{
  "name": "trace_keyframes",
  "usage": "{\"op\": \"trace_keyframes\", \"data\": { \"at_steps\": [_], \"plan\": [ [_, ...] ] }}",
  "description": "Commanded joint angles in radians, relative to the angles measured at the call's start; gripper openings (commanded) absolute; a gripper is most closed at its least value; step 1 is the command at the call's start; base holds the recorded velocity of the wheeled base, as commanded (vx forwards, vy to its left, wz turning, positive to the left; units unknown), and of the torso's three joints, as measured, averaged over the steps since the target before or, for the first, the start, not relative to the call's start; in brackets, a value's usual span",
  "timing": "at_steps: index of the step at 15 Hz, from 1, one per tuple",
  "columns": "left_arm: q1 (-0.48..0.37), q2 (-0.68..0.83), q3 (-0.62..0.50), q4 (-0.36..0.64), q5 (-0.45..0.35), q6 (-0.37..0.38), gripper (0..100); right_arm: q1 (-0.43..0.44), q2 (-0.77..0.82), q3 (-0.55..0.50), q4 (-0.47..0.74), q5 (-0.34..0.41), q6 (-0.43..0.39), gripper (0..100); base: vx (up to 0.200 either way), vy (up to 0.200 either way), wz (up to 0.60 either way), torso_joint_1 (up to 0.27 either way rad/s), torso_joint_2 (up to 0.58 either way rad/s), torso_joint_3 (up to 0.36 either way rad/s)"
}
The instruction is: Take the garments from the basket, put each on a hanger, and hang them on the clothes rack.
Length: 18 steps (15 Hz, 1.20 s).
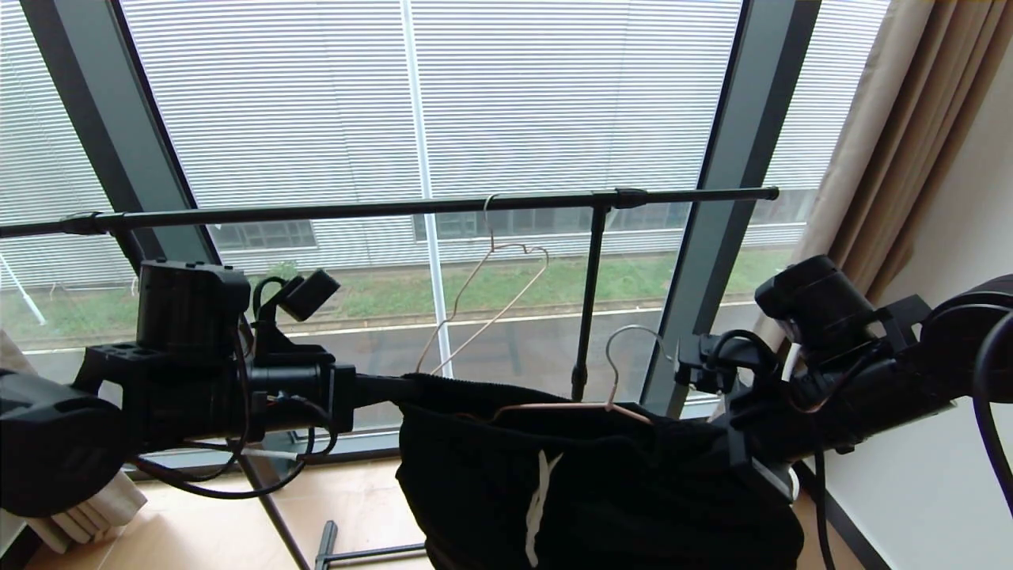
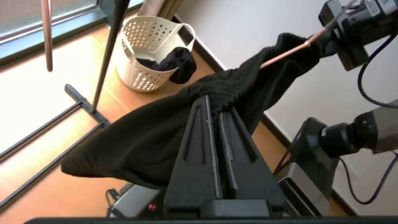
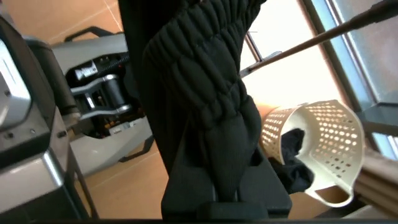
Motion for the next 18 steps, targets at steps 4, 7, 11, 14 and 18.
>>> {"op": "trace_keyframes", "data": {
  "at_steps": [4, 7, 11, 14, 18],
  "plan": [
    [-0.175, -0.035, -0.293, 0.361, 0.175, 0.093, 0, 0.032, -0.041, 0.01, -0.093, 0.003, 0.171, 0, 0.0, 0.0, 0.0, 0.0, 0.0, 0.0],
    [-0.24, 0.025, -0.351, 0.389, 0.327, 0.113, 0, 0.05, -0.085, 0.054, -0.103, -0.048, 0.167, 0, 0.0, 0.0, 0.0, 0.0, 0.0, 0.0],
    [-0.261, 0.066, -0.434, 0.427, 0.414, 0.113, 0, 0.164, -0.124, 0.094, -0.123, -0.258, 0.17, 0, 0.0, 0.0, 0.0, 0.0, 0.0, 0.0],
    [-0.287, 0.082, -0.514, 0.496, 0.45, 0.112, 0, 0.247, -0.118, 0.191, -0.278, -0.372, 0.174, 0, 0.0, 0.0, 0.0, 0.0, 0.0, 0.0],
    [-0.321, 0.12, -0.588, 0.556, 0.528, 0.11, 0, 0.282, -0.099, 0.223, -0.36, -0.421, 0.2, 0, 0.0, 0.0, 0.0, 0.0, 0.0, 0.0]
  ]
}}
